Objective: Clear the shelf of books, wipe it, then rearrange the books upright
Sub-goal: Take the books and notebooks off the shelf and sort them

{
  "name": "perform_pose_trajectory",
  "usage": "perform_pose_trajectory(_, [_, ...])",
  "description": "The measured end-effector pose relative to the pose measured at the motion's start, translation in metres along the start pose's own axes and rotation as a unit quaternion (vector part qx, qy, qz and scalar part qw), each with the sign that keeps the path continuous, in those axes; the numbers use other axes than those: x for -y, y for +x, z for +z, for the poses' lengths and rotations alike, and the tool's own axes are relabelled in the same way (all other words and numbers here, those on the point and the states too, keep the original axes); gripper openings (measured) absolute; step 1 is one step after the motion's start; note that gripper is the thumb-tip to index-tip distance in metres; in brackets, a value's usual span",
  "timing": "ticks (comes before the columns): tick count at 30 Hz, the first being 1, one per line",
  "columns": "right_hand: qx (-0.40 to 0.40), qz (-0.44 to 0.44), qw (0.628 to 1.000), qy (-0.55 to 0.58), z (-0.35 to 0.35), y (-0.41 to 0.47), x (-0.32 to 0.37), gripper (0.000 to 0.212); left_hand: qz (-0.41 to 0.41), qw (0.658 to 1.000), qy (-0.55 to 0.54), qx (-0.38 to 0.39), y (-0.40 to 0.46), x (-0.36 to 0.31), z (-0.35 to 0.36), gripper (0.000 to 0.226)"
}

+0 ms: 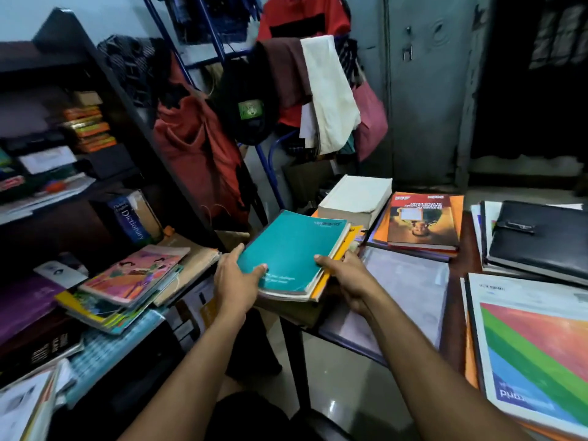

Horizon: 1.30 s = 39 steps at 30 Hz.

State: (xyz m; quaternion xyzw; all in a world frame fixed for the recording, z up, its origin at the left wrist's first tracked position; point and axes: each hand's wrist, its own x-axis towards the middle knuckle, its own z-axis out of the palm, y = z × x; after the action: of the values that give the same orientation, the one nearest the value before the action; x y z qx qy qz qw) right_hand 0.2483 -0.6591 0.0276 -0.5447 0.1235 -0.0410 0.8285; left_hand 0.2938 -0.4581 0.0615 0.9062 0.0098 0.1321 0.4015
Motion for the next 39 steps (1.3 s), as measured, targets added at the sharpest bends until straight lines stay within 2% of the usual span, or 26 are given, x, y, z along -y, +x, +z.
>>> perform_pose_trajectory(4, [0.017,0.011,0.999,-0.033,-0.007,-0.002,0.008,0.038,0.000,0.999,-0.024,-0.030,0.005,-0.008,-0.003,0.069])
perform_pose_trajectory(8, [-0.020,-0.049,0.967,-0.251,-0.013,-0.002,0.010,0.039,0.022,0.998,-0.043,-0.039,0.007,-0.013,-0.007,0.063])
perform_pose_trajectory(11, [-0.006,-0.025,0.979,-0.204,-0.017,-0.003,0.009,0.034,0.027,1.000,0.012,-0.002,0.004,-0.011,-0.009,0.060])
perform_pose_trajectory(13, [0.009,0.011,0.989,-0.144,-0.016,-0.007,0.012,0.034,0.043,0.996,0.074,-0.004,0.002,-0.011,-0.013,0.061])
perform_pose_trajectory(15, [0.021,0.027,0.992,-0.125,-0.018,-0.009,0.015,0.032,0.063,0.994,0.084,-0.003,0.000,-0.019,-0.017,0.061])
perform_pose_trajectory(17, [0.025,0.022,0.993,-0.112,-0.020,-0.008,0.017,0.030,0.045,0.997,-0.036,0.053,-0.006,-0.032,-0.015,0.058])
perform_pose_trajectory(19, [0.004,-0.007,0.996,-0.092,-0.023,-0.006,0.019,0.031,0.001,0.971,-0.182,0.158,-0.017,-0.046,-0.006,0.055])
perform_pose_trajectory(20, [-0.019,-0.023,0.996,-0.083,-0.027,-0.004,0.021,0.032,0.002,0.961,-0.205,0.185,-0.021,-0.050,0.001,0.057])
perform_pose_trajectory(21, [-0.047,-0.032,0.996,-0.072,-0.032,-0.003,0.025,0.032,0.025,0.961,-0.191,0.197,-0.025,-0.054,0.006,0.058])
perform_pose_trajectory(24, [-0.139,-0.057,0.988,-0.031,-0.066,-0.005,0.049,0.035,0.160,0.971,-0.011,0.177,-0.029,-0.054,0.022,0.054])
perform_pose_trajectory(26, [-0.202,-0.123,0.971,-0.038,-0.097,-0.009,0.069,0.039,0.203,0.955,0.079,0.200,-0.032,-0.044,0.034,0.060])
perform_pose_trajectory(29, [-0.306,-0.212,0.925,-0.073,-0.143,-0.006,0.093,0.042,0.251,0.919,0.221,0.209,-0.037,-0.025,0.052,0.067])
perform_pose_trajectory(31, [-0.341,-0.187,0.919,-0.060,-0.175,0.008,0.102,0.038,0.254,0.916,0.244,0.193,-0.036,-0.021,0.059,0.068])
perform_pose_trajectory(36, [-0.321,-0.111,0.937,-0.078,-0.215,0.040,0.113,0.029,0.236,0.922,0.230,0.200,-0.040,-0.035,0.065,0.067])
perform_pose_trajectory(39, [-0.365,-0.095,0.918,-0.118,-0.225,0.052,0.110,0.021,0.249,0.917,0.240,0.200,-0.046,-0.040,0.067,0.063])
